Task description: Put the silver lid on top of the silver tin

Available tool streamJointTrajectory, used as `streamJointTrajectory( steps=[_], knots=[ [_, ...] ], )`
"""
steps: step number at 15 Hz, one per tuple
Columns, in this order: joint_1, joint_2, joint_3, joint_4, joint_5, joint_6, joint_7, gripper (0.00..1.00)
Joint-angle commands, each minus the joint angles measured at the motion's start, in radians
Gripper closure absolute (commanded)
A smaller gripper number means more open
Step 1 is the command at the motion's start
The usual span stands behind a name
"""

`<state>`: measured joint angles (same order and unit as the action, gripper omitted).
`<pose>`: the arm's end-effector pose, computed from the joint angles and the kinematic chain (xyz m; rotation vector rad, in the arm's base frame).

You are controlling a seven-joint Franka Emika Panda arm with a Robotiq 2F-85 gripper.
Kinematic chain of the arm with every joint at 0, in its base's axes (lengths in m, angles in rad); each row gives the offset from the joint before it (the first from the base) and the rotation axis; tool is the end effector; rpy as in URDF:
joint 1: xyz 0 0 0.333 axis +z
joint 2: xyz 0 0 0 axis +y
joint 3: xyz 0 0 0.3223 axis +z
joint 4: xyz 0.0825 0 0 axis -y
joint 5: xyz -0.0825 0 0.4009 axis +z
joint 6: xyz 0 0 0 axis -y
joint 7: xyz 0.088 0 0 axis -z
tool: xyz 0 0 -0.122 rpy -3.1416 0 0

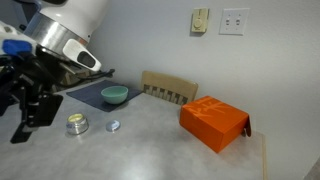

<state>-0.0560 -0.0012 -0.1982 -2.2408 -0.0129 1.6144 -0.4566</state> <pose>0.4330 -0.1141 0.3211 -2.7953 -0.2906 0.8577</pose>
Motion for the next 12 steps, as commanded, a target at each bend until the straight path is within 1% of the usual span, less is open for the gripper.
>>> streamJointTrajectory(
  steps=[1, 4, 6, 7, 9, 12],
  knots=[
    [-0.008, 0.026, 0.051, -0.034, 0.055, 0.223, -0.048, 0.0],
    [0.0, 0.099, 0.093, -0.049, 0.148, 0.432, -0.13, 0.0],
    [-0.002, 0.166, 0.129, -0.041, 0.222, 0.523, -0.216, 0.0],
    [-0.011, 0.105, 0.124, -0.047, 0.166, 0.45, -0.138, 0.0],
    [-0.012, 0.157, 0.146, -0.045, 0.195, 0.507, -0.173, 0.0],
    [-0.014, 0.179, 0.151, -0.041, 0.201, 0.529, -0.172, 0.0]
  ],
)
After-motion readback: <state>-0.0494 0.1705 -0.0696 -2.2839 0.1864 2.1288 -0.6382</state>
